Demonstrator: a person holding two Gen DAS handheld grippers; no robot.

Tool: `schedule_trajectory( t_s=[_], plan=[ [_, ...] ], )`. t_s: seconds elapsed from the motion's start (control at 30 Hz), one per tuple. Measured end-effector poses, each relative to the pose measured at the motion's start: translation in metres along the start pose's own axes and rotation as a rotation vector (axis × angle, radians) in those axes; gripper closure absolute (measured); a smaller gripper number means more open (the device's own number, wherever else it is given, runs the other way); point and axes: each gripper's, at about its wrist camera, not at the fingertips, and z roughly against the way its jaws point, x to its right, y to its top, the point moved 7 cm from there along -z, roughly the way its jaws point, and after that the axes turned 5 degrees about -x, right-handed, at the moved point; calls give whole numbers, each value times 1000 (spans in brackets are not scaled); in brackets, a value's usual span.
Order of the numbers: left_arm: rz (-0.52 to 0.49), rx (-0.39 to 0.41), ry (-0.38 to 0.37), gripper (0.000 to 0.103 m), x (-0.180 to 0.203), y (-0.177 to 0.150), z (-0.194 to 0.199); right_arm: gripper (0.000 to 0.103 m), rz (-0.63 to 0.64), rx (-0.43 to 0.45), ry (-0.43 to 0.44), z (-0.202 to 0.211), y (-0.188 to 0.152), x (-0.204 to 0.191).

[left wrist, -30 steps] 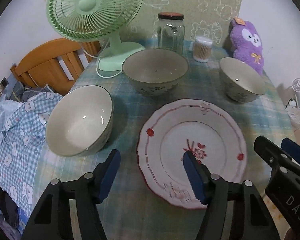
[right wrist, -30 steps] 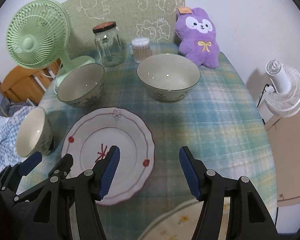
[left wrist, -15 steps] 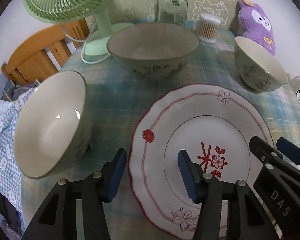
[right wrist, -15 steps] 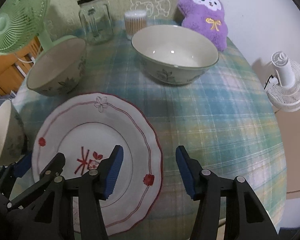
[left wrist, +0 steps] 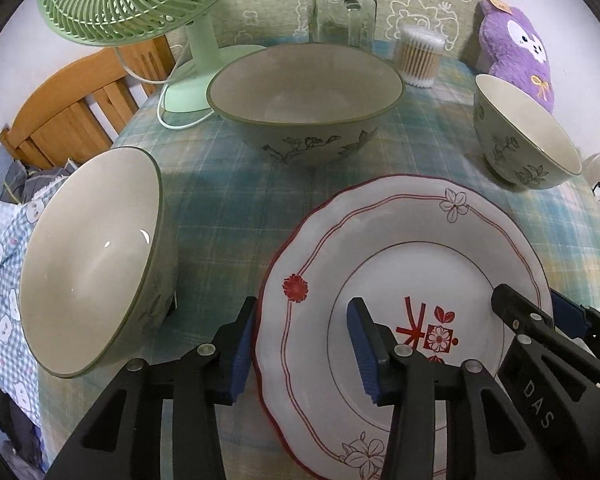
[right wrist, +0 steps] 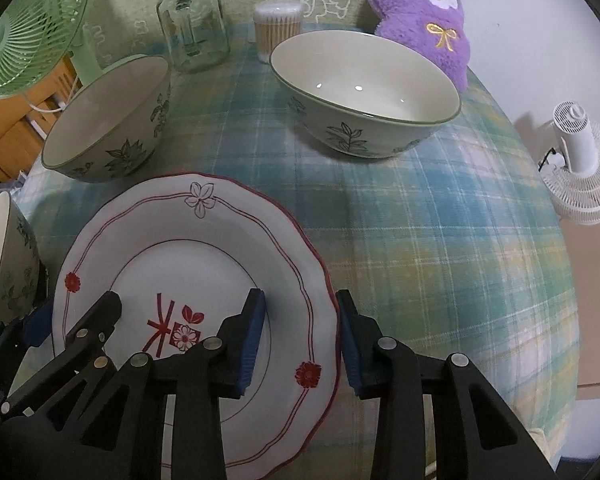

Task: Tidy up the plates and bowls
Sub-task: 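Close both tools on the rim of the red-rimmed white plate, then carry the red-rimmed plate with both tools and lower it onto the yellow plates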

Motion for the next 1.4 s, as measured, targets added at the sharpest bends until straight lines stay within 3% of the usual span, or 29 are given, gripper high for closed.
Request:
schedule_trajectory(
  t_s=[0.17,0.9,1.4],
  plan=[
    [-24,-4,9,63,1,-5,6,64,-11,-5,-12,6,-2,0],
    [-74,6,-68,63,-4,-32,48,64,-69,22,-60,54,-30,5],
    [-115,39,-99,63,27,-64,89,64,-108,64,-74,103,-67,39]
  ],
)
